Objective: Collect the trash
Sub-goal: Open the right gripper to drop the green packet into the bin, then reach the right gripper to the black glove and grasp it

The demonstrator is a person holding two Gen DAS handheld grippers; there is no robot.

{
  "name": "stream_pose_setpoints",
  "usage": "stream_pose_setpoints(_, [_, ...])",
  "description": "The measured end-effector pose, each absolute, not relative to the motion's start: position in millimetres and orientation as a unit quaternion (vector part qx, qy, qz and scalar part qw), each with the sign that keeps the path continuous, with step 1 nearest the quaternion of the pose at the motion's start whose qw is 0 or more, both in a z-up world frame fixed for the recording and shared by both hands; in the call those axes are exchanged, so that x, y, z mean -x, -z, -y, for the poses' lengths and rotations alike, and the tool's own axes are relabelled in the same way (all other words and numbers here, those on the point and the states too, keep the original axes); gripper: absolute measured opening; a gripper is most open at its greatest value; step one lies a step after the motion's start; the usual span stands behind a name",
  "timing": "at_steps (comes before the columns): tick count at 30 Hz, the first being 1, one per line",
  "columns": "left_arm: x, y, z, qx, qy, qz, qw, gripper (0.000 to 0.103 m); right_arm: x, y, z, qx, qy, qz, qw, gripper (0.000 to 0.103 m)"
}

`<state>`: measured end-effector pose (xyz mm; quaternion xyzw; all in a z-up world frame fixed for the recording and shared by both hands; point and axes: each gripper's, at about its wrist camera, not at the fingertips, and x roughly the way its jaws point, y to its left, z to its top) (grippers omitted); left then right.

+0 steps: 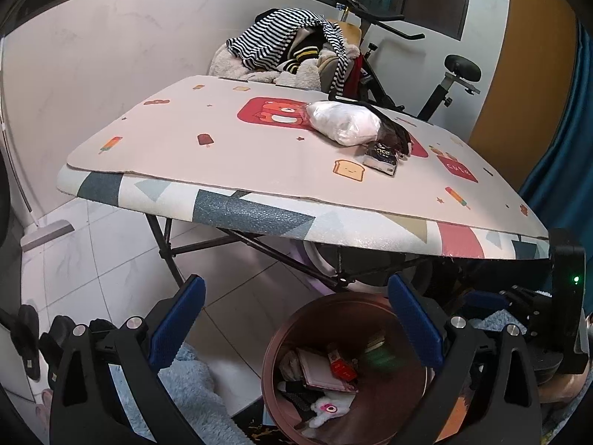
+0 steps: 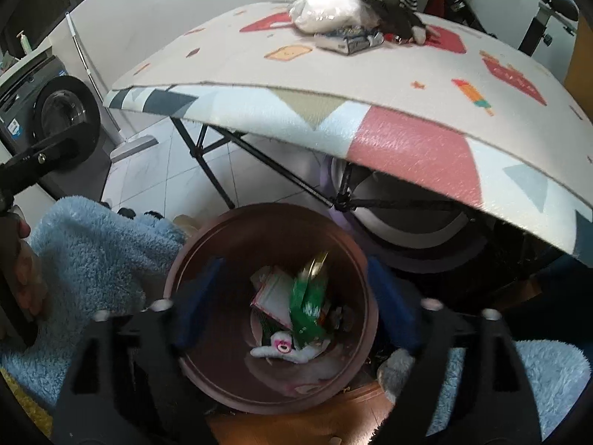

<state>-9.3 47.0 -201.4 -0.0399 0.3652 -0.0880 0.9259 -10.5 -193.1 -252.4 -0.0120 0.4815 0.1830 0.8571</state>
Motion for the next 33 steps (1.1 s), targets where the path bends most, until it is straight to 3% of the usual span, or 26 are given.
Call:
stream_pose_setpoints(6, [10.1,200.9,-45.8,0.040,0.087,-0.364,0.927,0.096,9.2,250.8,197.0,0.009,-0.167,-0.478,0.862,0.097])
stream_pose_setpoints(33, [-11.3,199.3,-47.0,0.059,0.096,-0.366,0.924,0.097,-27.0,211.6,259.3,-0.101,-0.130,-0.436,0.885,0.097])
